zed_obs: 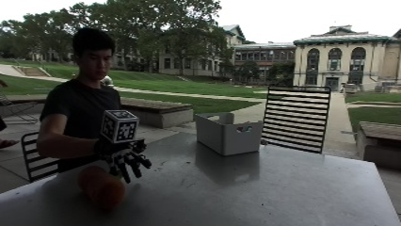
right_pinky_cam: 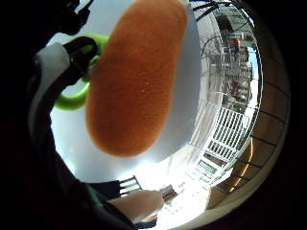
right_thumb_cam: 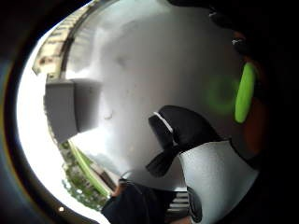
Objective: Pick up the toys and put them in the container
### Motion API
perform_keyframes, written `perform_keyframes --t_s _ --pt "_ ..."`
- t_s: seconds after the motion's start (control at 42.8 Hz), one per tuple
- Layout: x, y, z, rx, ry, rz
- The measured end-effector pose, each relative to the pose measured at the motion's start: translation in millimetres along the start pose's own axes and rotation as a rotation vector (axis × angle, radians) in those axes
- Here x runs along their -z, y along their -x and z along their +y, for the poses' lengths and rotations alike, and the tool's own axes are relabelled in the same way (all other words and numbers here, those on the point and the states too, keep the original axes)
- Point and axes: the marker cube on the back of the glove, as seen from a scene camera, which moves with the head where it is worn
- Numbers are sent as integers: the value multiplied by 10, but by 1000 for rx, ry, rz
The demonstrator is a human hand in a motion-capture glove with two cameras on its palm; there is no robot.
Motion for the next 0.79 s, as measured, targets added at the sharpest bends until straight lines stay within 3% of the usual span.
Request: perform_keyframes --t_s 0.234,0.584,0.795 --pt "-246 -149 -151 -54 39 -30" --pt "-416 -268 -202 -93 -148 -55" --pt "-142 -250 -235 -100 -291 -80"
